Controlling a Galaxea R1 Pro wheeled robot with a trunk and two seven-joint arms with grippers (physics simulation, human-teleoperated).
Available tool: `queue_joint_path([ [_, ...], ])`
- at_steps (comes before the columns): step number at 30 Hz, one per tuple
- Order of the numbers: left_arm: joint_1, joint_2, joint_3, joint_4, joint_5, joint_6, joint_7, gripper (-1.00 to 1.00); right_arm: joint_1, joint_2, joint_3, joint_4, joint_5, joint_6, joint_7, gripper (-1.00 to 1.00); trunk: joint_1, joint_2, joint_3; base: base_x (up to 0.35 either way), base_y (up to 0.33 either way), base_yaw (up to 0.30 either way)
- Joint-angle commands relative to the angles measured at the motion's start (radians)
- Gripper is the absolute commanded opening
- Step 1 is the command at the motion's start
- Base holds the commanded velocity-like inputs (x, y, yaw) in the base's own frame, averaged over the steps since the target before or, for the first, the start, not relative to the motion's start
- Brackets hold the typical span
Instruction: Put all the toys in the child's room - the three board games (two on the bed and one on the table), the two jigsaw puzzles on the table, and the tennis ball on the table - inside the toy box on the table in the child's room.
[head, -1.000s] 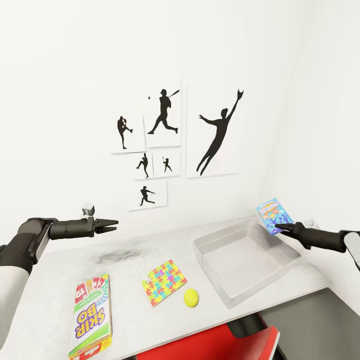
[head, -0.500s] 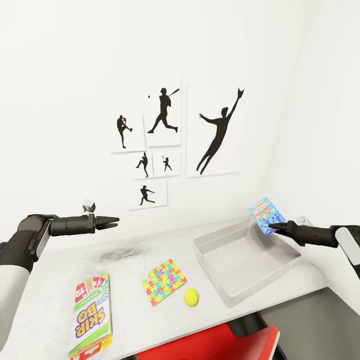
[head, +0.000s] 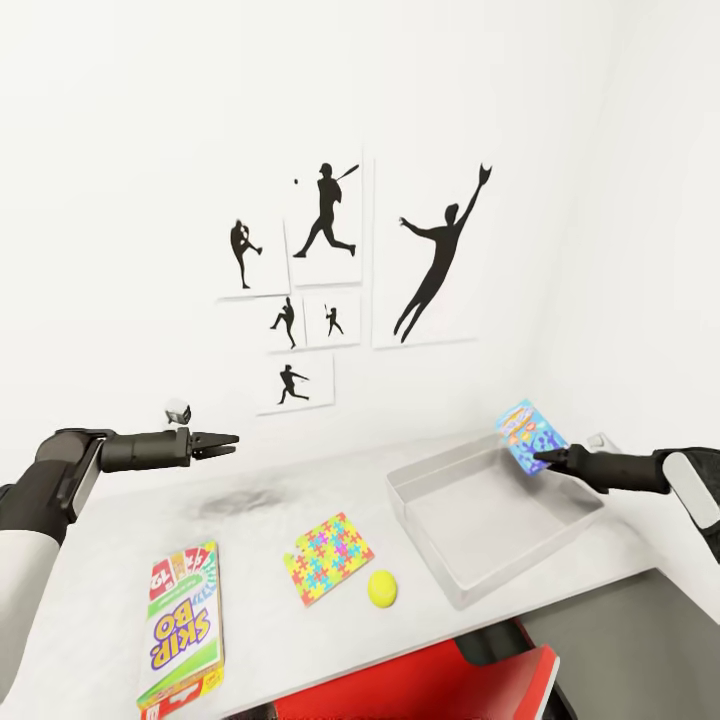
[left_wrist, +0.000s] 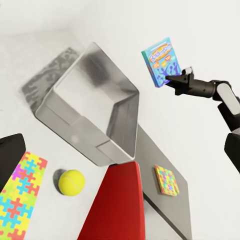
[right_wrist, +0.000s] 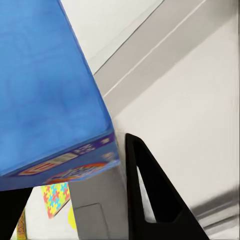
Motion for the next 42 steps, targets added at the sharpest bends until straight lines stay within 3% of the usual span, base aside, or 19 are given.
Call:
queue_joint_path([
  [1,-0.001,0.0,0.0,0.0,0.0,0.011,-0.003,1.0,-0.005,0.0,0.006,0.0,0.012,0.004,0.009,-1.0,0.001,-0.003,-0.004,0.0,0.0,0.0],
  [9,-0.001,0.0,0.0,0.0,0.0,0.011,-0.003,1.0,-0.013,0.001,0.044,0.003,0.022,0.004,0.009,-1.0,0.001,-0.003,-0.017,0.0,0.0,0.0],
  [42,-0.001,0.001,0.0,0.0,-0.001,0.012,-0.003,1.0,-0.02,0.001,0.067,0.007,0.035,0.004,0.009,-1.0,0.001,-0.003,-0.071,0.0,0.0,0.0],
])
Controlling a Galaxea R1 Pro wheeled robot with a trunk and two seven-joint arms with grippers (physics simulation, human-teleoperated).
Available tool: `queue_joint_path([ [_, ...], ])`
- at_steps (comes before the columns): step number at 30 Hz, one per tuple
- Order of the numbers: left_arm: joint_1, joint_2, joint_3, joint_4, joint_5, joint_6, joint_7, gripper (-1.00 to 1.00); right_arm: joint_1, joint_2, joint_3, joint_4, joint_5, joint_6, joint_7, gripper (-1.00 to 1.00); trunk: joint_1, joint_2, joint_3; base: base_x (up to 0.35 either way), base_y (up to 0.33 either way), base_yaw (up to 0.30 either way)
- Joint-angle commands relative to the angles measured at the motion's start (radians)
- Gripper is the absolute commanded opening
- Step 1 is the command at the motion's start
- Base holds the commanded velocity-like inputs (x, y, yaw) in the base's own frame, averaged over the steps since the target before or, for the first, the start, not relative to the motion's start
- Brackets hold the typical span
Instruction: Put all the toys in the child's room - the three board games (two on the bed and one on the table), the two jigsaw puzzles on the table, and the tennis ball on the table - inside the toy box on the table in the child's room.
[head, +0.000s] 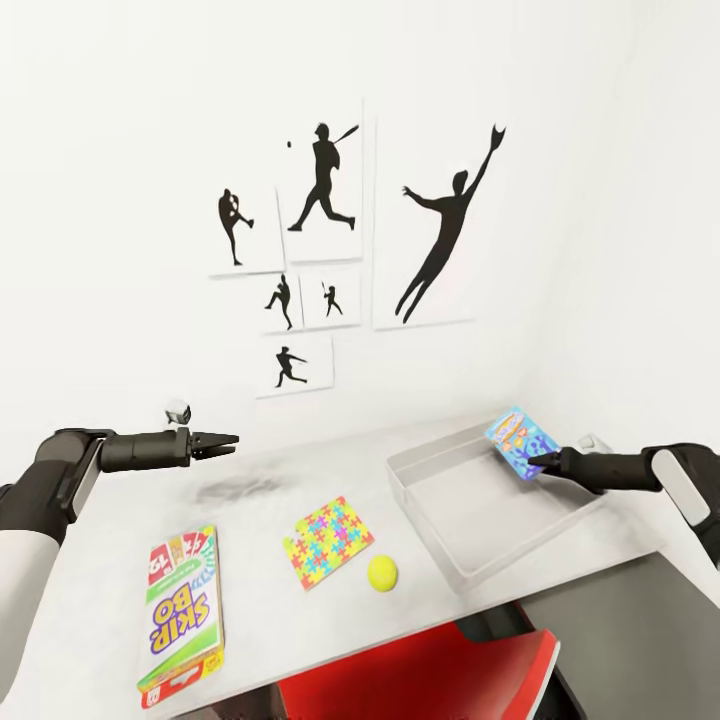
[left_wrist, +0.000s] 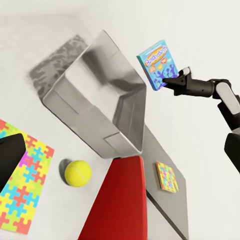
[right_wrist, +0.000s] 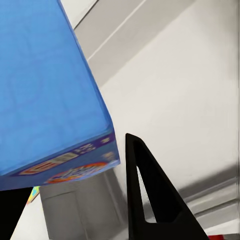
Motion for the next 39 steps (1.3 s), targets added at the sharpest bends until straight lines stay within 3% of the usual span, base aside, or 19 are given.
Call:
queue_joint_path([
  [1,-0.001,0.0,0.0,0.0,0.0,0.011,-0.004,1.0,-0.003,-0.001,0.002,0.0,0.01,0.001,0.009,-1.0,0.001,-0.002,-0.003,0.0,0.0,0.0],
  [8,-0.001,0.001,0.0,0.0,0.0,0.011,-0.004,1.0,-0.009,0.001,0.003,0.001,0.061,0.001,0.009,-1.0,0.001,-0.002,-0.005,0.0,0.0,0.0],
  [24,-0.001,0.001,0.0,0.0,0.001,0.01,-0.004,1.0,-0.059,0.011,0.004,0.035,0.067,0.001,0.001,-1.0,0.001,-0.002,-0.029,0.0,0.0,0.0],
  [32,-0.001,0.001,0.001,0.0,0.001,0.01,-0.004,1.0,-0.107,0.03,0.078,0.079,0.067,0.001,0.0,-1.0,0.001,-0.002,-0.043,0.0,0.0,0.0],
  [39,-0.001,0.001,0.001,0.0,0.001,0.011,-0.004,1.0,-0.114,0.027,0.093,0.099,0.067,0.001,-0.017,-1.0,0.001,-0.002,-0.054,0.0,0.0,0.0],
])
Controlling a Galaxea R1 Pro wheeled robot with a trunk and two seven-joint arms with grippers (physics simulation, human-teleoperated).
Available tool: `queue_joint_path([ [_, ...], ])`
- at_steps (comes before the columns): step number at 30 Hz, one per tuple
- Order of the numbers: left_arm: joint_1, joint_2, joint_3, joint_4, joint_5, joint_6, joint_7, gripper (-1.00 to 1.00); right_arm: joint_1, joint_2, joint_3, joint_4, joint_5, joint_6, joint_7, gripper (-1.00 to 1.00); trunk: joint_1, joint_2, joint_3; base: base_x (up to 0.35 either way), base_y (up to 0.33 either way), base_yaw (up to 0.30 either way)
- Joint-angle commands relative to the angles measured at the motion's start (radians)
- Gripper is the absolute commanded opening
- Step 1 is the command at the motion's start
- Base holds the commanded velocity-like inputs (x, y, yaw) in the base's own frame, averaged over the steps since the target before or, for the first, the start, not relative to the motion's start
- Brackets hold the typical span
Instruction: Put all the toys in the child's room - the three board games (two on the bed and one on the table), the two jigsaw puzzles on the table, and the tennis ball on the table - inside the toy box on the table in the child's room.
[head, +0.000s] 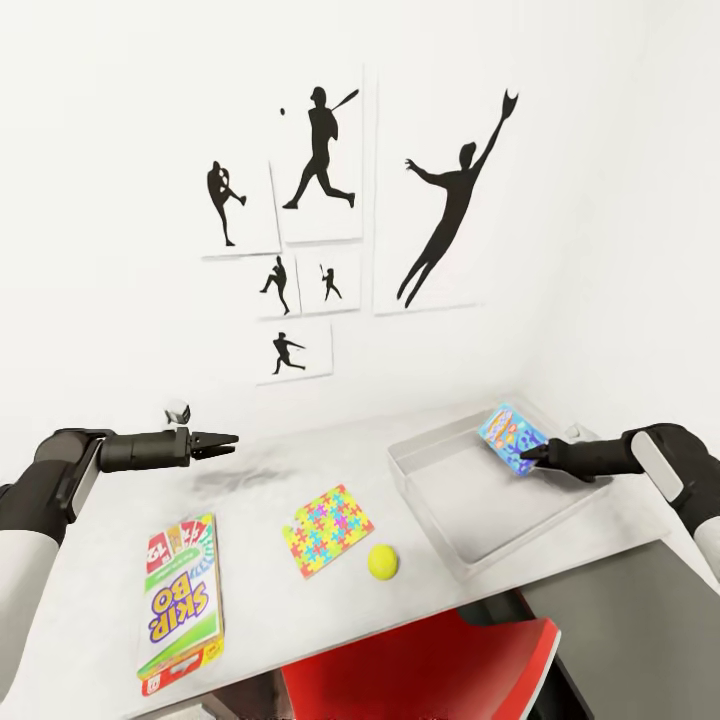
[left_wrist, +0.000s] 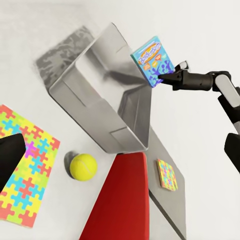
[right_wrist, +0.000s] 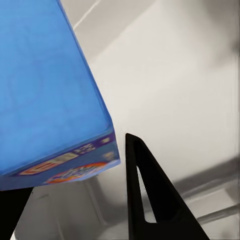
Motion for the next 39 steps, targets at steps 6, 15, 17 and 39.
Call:
queue_joint_path([
  [6,-0.001,0.0,0.0,0.0,0.0,0.011,-0.004,1.0,-0.002,-0.007,0.005,0.019,0.008,0.001,-0.004,-1.0,0.001,-0.002,-0.012,0.0,0.0,0.0],
  [15,-0.001,0.0,0.0,0.0,0.0,0.012,-0.004,1.0,-0.003,-0.004,0.004,0.022,0.008,0.001,-0.04,-1.0,0.001,-0.002,-0.027,0.0,0.0,0.0],
  [17,-0.001,0.0,0.0,0.0,0.0,0.012,-0.004,1.0,-0.003,-0.003,0.003,0.022,0.008,0.001,-0.042,-1.0,0.001,-0.002,-0.03,0.0,0.0,0.0],
  [39,-0.001,0.002,0.003,0.0,0.0,0.012,-0.004,1.0,-0.026,0.001,0.003,0.028,0.006,0.001,-0.116,-1.0,0.001,-0.002,-0.065,0.0,0.0,0.0],
])
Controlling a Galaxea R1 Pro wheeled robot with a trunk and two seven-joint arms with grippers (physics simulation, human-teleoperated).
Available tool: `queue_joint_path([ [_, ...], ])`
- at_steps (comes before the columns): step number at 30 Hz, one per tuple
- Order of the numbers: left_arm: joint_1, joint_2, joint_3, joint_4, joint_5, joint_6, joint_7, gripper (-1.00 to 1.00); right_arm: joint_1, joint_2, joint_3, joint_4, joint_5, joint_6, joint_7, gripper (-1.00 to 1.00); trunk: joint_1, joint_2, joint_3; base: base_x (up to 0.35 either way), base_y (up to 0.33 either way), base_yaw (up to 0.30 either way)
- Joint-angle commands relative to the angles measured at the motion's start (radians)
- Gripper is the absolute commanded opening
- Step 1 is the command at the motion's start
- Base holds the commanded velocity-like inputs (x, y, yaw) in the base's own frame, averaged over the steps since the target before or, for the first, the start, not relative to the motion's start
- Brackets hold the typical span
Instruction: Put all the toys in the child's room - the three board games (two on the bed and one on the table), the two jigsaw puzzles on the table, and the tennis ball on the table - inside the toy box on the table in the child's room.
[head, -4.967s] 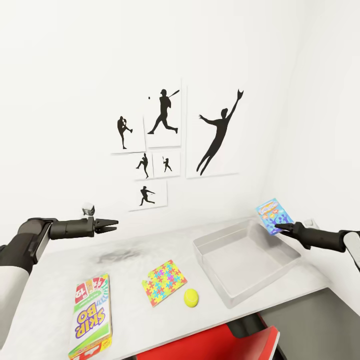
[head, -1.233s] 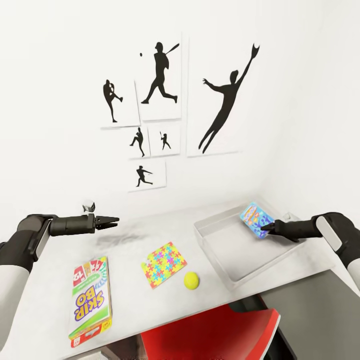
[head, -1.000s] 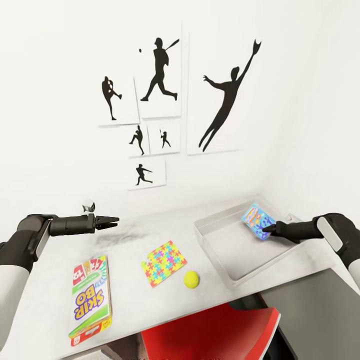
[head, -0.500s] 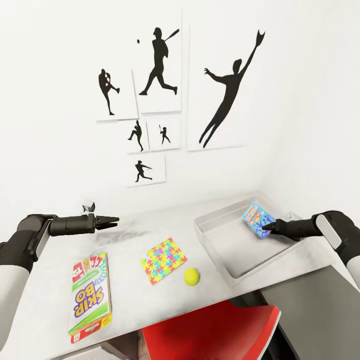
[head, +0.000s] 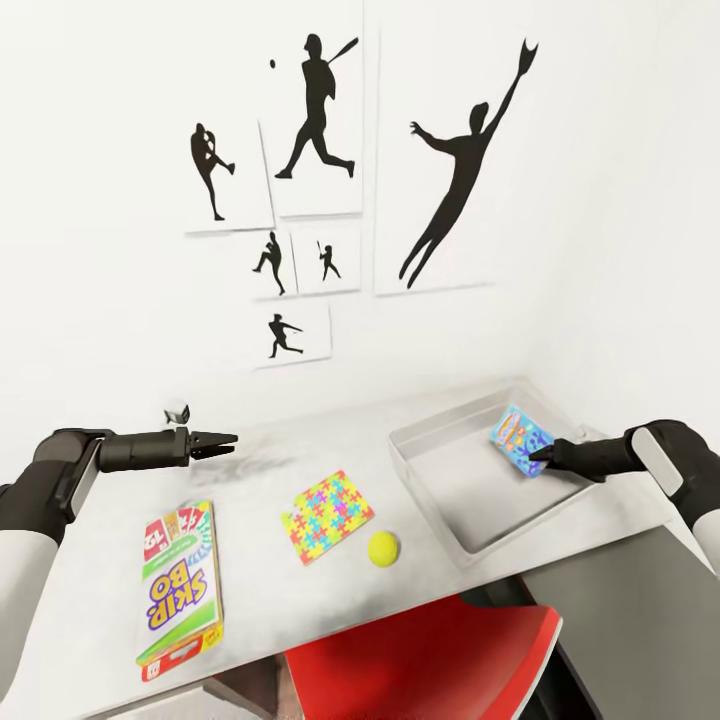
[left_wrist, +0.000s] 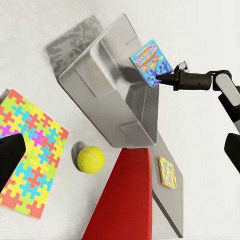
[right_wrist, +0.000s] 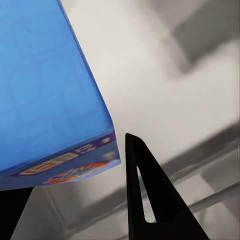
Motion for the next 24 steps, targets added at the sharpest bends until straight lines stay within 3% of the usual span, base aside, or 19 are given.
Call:
queue_joint_path([
  [1,-0.001,0.0,0.0,0.0,0.0,0.011,-0.004,1.0,-0.003,-0.001,0.004,0.0,0.008,0.001,0.01,-1.0,0.001,-0.002,-0.003,0.0,0.0,0.0],
  [10,-0.001,0.0,0.0,0.0,0.0,0.011,-0.004,1.0,-0.01,0.0,0.003,0.002,0.008,0.001,0.007,-1.0,0.001,-0.002,-0.004,0.0,0.0,0.0],
  [17,-0.001,0.0,0.001,0.0,0.0,0.011,-0.005,1.0,-0.022,0.0,0.0,0.017,0.006,0.001,-0.06,-1.0,0.001,-0.002,-0.004,0.0,0.0,0.0],
  [24,-0.001,0.0,0.003,0.0,0.0,0.011,-0.005,1.0,-0.028,0.0,-0.002,0.016,0.0,0.001,-0.07,-1.0,0.001,-0.002,-0.004,0.0,0.0,0.0],
])
